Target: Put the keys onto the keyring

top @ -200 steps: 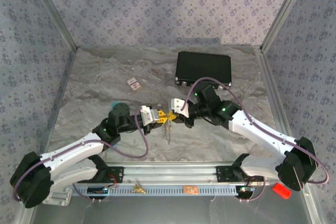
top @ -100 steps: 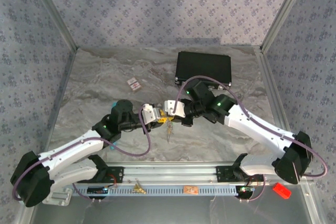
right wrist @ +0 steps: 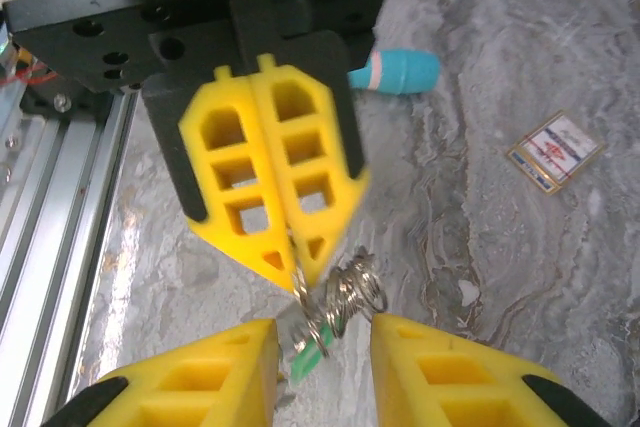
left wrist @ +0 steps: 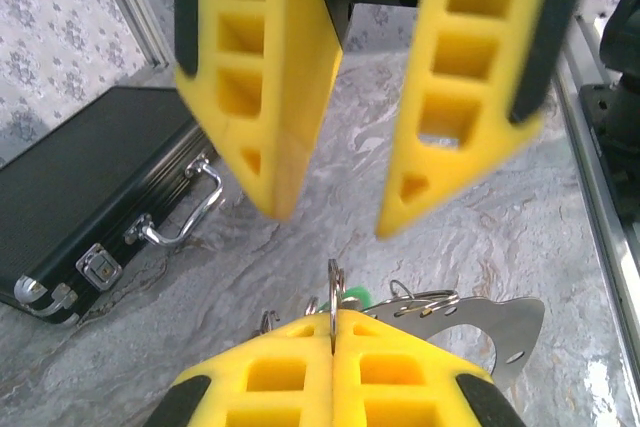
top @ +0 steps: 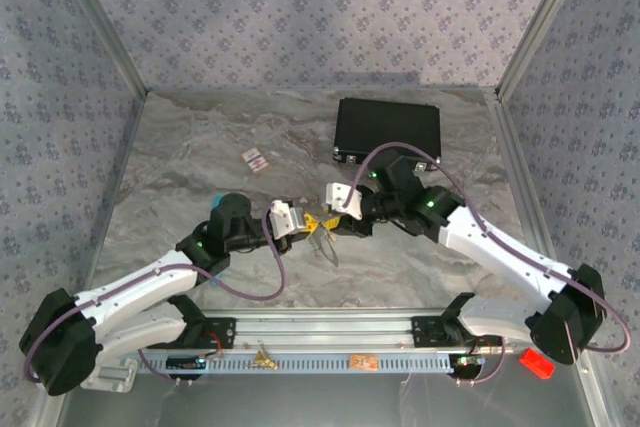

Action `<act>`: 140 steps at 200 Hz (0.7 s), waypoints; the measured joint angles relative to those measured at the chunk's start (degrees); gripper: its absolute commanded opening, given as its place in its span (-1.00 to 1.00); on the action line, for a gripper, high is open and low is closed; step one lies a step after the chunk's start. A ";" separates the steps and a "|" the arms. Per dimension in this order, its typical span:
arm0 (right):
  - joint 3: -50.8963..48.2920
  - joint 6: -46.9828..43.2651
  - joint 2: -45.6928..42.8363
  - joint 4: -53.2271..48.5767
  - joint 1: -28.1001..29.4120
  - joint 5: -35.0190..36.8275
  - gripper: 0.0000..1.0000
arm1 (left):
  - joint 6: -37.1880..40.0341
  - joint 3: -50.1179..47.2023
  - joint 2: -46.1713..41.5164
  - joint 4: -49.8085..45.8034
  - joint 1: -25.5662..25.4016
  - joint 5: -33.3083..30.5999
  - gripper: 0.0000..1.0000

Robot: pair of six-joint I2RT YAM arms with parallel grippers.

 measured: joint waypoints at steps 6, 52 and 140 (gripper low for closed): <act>-0.87 0.66 -0.48 1.11 -0.66 -1.09 -0.38 | -0.46 -0.55 0.00 1.11 0.00 0.24 -1.00; -3.26 3.04 0.31 4.87 -0.98 -5.44 -0.43 | -2.67 -1.99 0.00 5.90 0.00 1.53 -1.00; -3.26 3.34 1.55 6.05 -1.11 -7.41 -1.00 | -3.80 -2.40 0.02 8.76 0.15 2.47 -0.98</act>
